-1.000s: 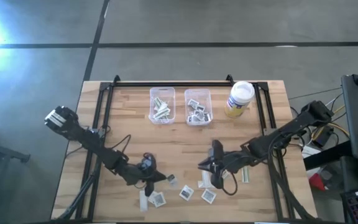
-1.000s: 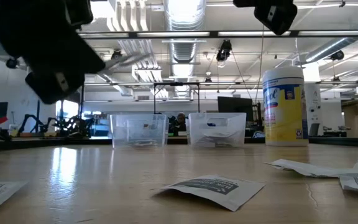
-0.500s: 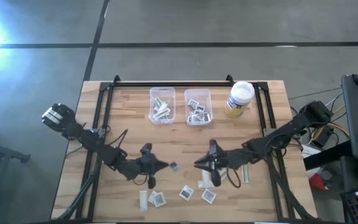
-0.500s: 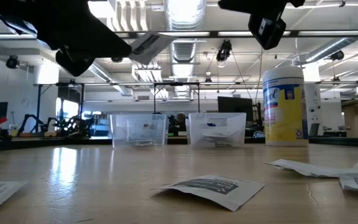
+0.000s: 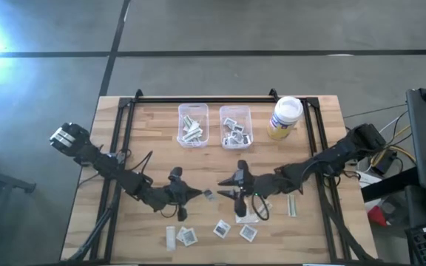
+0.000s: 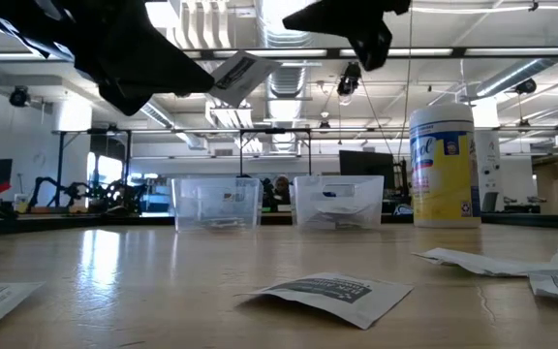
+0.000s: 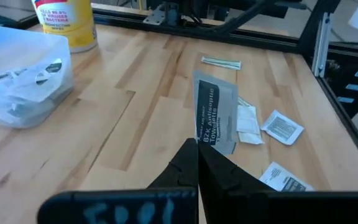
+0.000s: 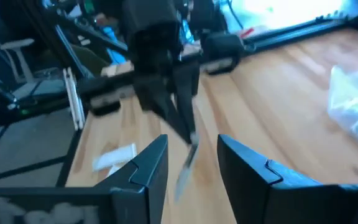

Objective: Pick & Place First Aid Supplies
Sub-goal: Put the gray towelette pack into the right transparent bin

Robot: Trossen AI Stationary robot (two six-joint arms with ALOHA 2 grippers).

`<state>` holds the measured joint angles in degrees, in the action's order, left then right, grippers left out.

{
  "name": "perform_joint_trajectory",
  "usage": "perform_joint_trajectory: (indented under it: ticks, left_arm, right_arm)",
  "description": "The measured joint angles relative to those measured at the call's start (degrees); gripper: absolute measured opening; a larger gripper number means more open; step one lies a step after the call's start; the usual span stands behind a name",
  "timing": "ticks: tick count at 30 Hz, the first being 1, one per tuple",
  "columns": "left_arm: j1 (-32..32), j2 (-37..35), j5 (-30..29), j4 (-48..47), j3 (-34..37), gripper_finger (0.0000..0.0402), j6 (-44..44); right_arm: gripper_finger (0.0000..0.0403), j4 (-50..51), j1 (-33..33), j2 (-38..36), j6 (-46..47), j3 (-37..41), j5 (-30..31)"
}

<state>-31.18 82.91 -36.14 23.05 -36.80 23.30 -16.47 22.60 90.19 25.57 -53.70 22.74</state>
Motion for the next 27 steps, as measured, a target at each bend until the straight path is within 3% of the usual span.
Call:
perform_joint_trajectory:
  ticks: [14,27]
  left_arm:
    - [0.0,0.0,-4.6,0.2,0.0,0.0000,-12.1]
    - [0.1,0.0,-10.2,3.3,0.1,0.0000,-15.7]
  right_arm:
    - [0.0137,4.7,-1.4,0.0,-13.5,-2.1,0.0]
    - [0.0155,3.8,-2.6,0.0,-11.8,-1.5,1.5]
